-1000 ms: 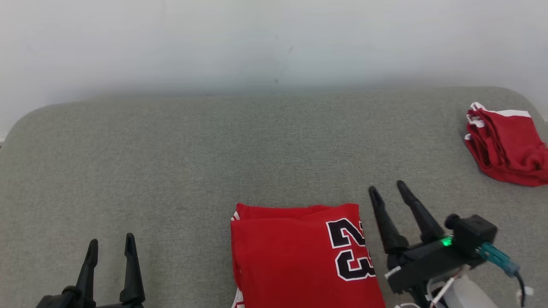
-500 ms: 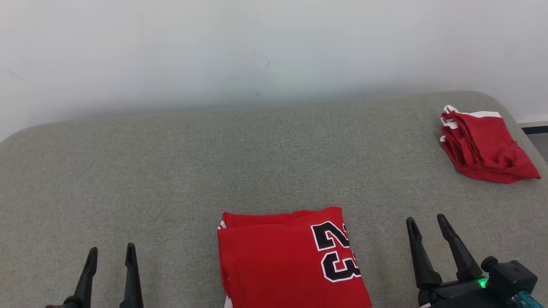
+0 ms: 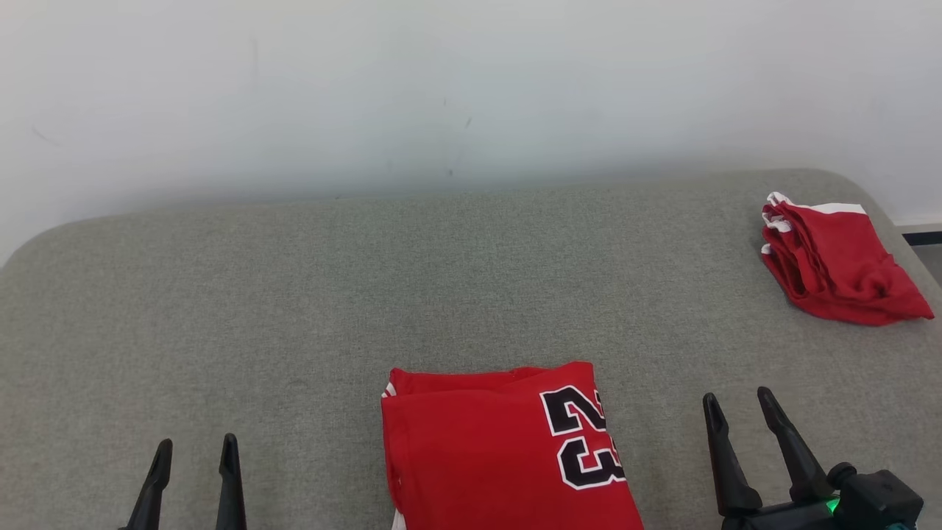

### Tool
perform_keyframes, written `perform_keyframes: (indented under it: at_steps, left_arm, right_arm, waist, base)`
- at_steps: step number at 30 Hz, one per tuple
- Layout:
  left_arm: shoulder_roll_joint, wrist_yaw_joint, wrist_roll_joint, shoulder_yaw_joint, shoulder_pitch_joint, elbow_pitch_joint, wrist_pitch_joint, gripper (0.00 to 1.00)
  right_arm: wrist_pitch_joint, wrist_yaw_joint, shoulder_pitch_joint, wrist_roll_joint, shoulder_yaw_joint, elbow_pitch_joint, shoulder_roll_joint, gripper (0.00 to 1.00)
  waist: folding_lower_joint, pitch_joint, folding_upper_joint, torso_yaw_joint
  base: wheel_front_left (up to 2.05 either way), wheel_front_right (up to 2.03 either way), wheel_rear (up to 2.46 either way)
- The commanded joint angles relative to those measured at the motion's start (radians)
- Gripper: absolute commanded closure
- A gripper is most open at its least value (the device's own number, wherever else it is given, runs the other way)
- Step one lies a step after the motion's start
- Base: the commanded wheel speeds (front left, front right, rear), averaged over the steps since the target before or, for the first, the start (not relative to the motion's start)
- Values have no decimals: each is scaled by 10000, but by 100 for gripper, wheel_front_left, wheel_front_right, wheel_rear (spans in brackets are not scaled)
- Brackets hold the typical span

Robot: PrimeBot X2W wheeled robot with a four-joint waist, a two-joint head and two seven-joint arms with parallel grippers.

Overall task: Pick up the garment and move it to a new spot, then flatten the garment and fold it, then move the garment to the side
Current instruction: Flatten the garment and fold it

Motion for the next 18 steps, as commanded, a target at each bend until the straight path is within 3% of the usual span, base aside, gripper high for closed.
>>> perform_keyframes:
  at_steps: [1, 18]
  left_arm:
    - [-3, -39, 20, 2, 74, -27, -19, 0]
    - [-1, -64, -75, -48, -47, 272, -19, 0]
  right_arm:
    - [-42, -29, 62, -127, 7, 46, 31, 0]
    - [-41, -29, -375, -420, 288, 1129, 330, 0]
  waist:
    - [0, -8, 0, 44]
    - [0, 43, 0, 281]
  base:
    - [0, 0, 0]
    - [0, 0, 0]
